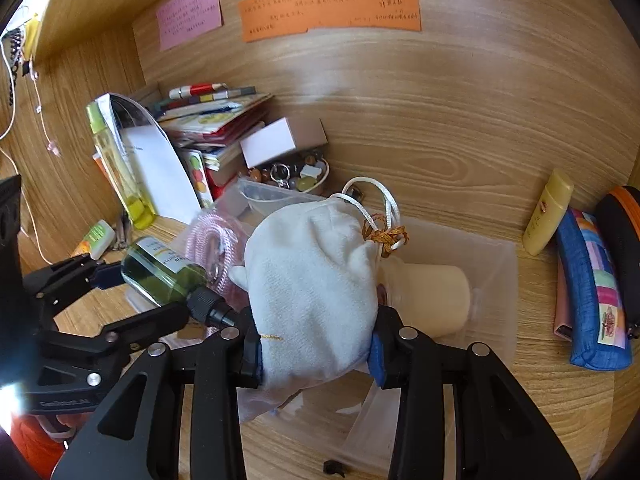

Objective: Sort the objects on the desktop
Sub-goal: 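Carry the pouch and green bottle over the clear box with both tools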

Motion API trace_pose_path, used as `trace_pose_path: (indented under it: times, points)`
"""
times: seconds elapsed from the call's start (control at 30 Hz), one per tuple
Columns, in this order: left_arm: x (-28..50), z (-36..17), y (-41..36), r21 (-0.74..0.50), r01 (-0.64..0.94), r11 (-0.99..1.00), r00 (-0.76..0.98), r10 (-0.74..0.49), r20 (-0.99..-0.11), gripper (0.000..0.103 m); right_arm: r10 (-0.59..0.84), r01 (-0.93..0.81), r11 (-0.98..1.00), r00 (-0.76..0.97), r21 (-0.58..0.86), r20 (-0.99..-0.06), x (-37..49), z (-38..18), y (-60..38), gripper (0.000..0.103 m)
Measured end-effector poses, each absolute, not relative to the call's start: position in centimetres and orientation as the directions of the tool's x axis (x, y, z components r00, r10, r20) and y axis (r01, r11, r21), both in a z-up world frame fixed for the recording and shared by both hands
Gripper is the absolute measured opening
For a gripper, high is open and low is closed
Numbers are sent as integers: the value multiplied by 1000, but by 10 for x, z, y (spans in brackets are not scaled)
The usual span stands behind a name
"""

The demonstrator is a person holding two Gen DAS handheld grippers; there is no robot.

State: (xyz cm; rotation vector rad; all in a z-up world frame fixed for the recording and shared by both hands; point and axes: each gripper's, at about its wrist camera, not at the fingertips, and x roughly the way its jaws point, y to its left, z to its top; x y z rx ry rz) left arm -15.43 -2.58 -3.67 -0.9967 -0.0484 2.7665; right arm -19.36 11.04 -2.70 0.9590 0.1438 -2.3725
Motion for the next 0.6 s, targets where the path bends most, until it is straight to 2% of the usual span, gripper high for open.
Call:
trace_pose_path:
  times: [0.17, 0.47, 0.53, 0.6]
  points:
    - [-157, -41, -23, -87, -188, -978, -744, 200, -638, 63, -445, 528, -841, -554, 116, -704, -203, -40, 110, 34]
    - [-156, -43, -19, -71, -185, -980, -738, 187, -648, 64, -364, 523, -852, -550, 30, -752, -203, -49, 98, 39]
    - [-155, -42, -19, -70, -186, -980, -737, 186, -649, 65, -365, 526, -850, -543, 33, -756, -203, -48, 98, 45]
    - [-152, -41, -19, -63, -187, -980, -739, 183, -649, 68, -378, 532, -846, -541, 42, -751, -200, -43, 99, 56]
